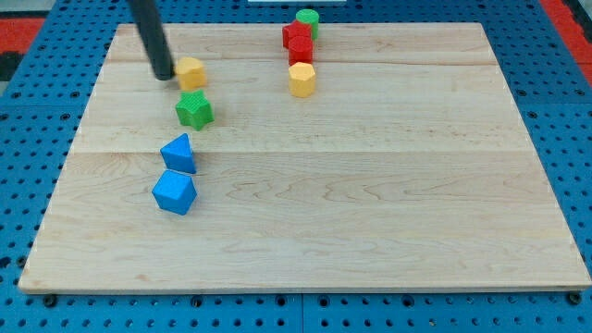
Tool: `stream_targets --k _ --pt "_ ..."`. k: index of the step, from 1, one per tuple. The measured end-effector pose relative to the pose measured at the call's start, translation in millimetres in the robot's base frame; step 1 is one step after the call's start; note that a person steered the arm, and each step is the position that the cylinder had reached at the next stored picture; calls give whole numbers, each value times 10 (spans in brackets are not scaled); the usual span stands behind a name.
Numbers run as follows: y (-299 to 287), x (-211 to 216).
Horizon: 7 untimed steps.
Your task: Move the yellow heart bottom of the yellow hexagon
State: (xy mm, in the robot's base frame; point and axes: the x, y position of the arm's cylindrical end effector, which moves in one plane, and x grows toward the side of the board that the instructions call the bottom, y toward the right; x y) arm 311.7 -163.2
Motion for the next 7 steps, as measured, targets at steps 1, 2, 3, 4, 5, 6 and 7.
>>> stream_targets --k 1,2,3,4,5,6,7 --pt "146 30" --pt "198 -123" --pt "517 33" --pt "912 377" --pt "1043 432" --pt "973 407" --pt "907 258"
